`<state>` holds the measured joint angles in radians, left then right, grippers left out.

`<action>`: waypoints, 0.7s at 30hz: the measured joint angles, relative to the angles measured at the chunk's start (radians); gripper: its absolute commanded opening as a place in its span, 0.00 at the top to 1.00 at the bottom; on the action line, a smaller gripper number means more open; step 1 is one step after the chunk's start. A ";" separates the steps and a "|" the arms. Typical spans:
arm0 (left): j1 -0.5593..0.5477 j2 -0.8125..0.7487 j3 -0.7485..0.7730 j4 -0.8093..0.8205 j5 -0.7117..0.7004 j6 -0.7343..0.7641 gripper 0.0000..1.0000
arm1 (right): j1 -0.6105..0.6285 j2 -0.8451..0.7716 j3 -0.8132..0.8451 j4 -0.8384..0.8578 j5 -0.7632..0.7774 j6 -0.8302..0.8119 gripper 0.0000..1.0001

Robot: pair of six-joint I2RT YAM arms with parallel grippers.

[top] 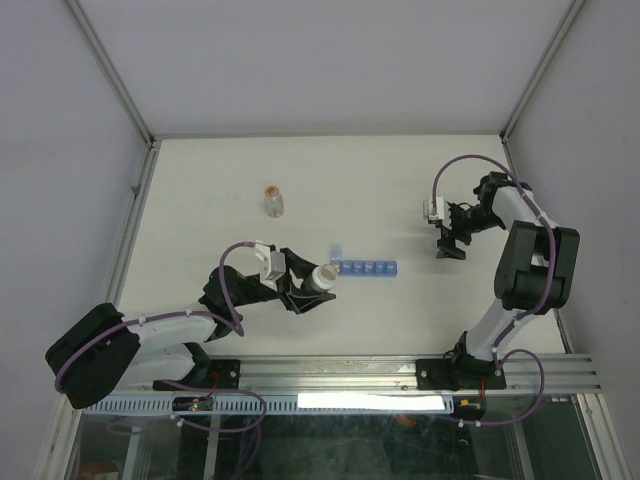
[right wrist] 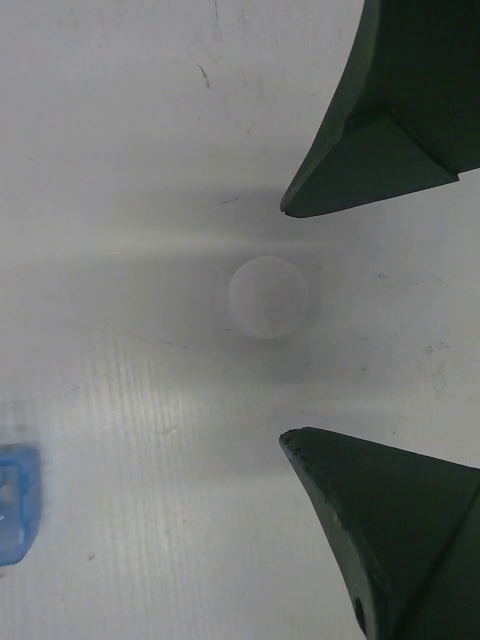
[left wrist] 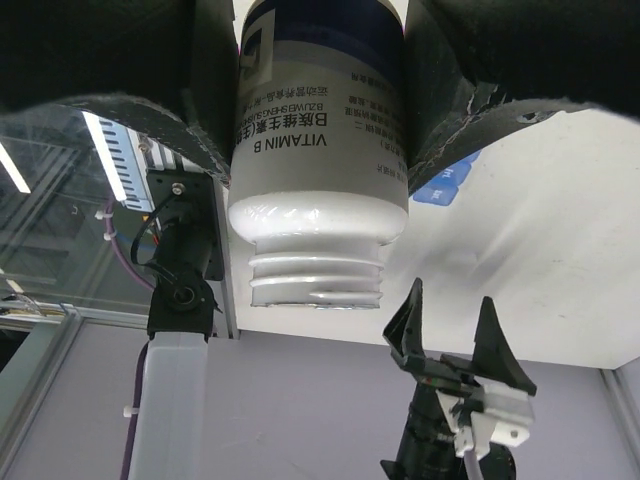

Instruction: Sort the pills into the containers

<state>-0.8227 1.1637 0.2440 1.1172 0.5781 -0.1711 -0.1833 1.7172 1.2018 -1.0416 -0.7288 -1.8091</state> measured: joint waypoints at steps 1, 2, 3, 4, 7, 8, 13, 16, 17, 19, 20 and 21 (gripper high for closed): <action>0.000 -0.008 0.000 -0.008 0.001 0.002 1.00 | 0.003 0.016 0.000 0.012 0.021 0.003 0.12; 0.000 -0.015 0.000 -0.017 0.002 0.003 1.00 | 0.005 0.031 0.000 0.022 0.037 0.005 0.13; 0.000 -0.022 0.000 -0.025 0.004 0.004 1.00 | 0.009 0.049 0.000 0.032 0.056 0.010 0.14; 0.000 -0.026 0.000 -0.031 0.005 0.005 1.00 | 0.012 0.060 0.001 0.037 0.066 0.012 0.14; 0.000 -0.031 -0.006 -0.043 0.005 0.007 1.00 | 0.025 0.094 0.002 0.058 0.102 0.027 0.15; 0.000 -0.032 -0.008 -0.047 0.005 0.007 1.00 | 0.032 0.102 0.003 0.066 0.113 0.032 0.15; 0.005 -0.038 -0.015 -0.055 0.005 0.007 1.00 | 0.059 0.135 0.024 0.084 0.139 0.063 0.18; 0.008 -0.055 -0.020 -0.067 0.005 0.008 1.00 | 0.069 0.154 0.042 0.096 0.148 0.080 0.21; 0.013 -0.063 -0.022 -0.072 0.005 0.008 1.00 | 0.071 0.158 0.045 0.097 0.151 0.083 0.23; 0.013 -0.076 -0.028 -0.079 0.005 0.008 1.00 | 0.077 0.166 0.051 0.099 0.164 0.090 0.26; 0.013 -0.081 -0.031 -0.080 0.004 0.009 1.00 | 0.080 0.169 0.053 0.099 0.171 0.093 0.27; 0.013 -0.085 -0.034 -0.082 0.004 0.009 1.00 | 0.083 0.173 0.056 0.096 0.174 0.100 0.29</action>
<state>-0.8097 1.0786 0.2104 1.0348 0.5823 -0.1623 -0.1005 1.8904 1.2575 -0.9455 -0.5549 -1.7088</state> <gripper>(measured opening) 0.522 0.749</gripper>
